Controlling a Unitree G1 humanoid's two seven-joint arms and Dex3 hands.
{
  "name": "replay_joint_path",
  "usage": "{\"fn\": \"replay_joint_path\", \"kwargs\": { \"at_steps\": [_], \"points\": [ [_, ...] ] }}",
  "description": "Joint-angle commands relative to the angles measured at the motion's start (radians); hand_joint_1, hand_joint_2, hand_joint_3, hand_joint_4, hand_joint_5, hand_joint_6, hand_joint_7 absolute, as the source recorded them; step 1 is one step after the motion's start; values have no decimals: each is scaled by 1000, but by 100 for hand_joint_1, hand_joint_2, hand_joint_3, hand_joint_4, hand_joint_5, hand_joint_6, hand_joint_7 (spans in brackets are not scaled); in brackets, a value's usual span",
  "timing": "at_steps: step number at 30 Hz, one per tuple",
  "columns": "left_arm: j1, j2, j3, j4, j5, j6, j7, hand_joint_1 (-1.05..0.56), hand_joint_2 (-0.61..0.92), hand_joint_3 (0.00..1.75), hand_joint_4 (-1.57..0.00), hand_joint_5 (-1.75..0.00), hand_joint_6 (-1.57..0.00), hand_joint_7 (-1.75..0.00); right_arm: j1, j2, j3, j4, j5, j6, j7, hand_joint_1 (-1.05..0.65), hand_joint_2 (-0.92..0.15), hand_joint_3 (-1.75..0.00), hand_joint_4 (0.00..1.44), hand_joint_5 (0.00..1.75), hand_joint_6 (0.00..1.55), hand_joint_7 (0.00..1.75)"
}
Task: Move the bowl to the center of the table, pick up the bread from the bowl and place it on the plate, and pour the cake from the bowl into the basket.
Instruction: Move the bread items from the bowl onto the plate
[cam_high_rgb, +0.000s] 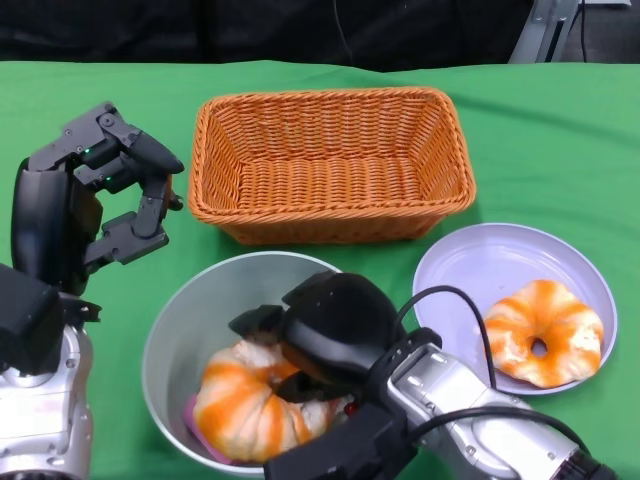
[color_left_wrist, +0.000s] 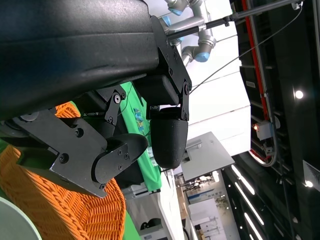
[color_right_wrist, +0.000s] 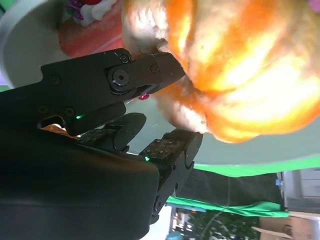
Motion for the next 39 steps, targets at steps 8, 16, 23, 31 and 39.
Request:
{"fn": "replay_joint_path", "kwargs": {
  "at_steps": [8, 16, 23, 31, 39],
  "points": [
    [14, 10, 5, -16, 24, -2, 35, -3, 57, 111, -83, -153, -83, -131, 0, 30, 10, 57, 5, 37, -68, -62, -91, -1, 87, 21, 76, 9],
    [10, 9, 6, -2, 0, -4, 22, -3, 55, 111, -83, -155, -83, -131, -18, 45, -30, 177, 113, -103, -226, -38, -90, -1, 77, 89, 98, 16],
    [4, 13, 6, 21, 11, -21, 24, -4, 55, 112, -83, -155, -83, -132, -43, 48, -47, 246, 146, -181, -320, -35, -92, -7, 60, 125, 97, 35],
    [-2, 16, 6, 39, 13, -33, 23, -4, 53, 114, -83, -155, -83, -133, -57, 39, -77, 261, 160, -215, -364, -34, -92, -10, 58, 132, 84, 57],
    [-4, 23, 9, 56, 11, -43, 14, -5, 54, 113, -81, -155, -82, -129, -49, 13, -141, 217, 224, -276, -367, -29, -92, -11, 62, 127, 84, 60]
  ]
}}
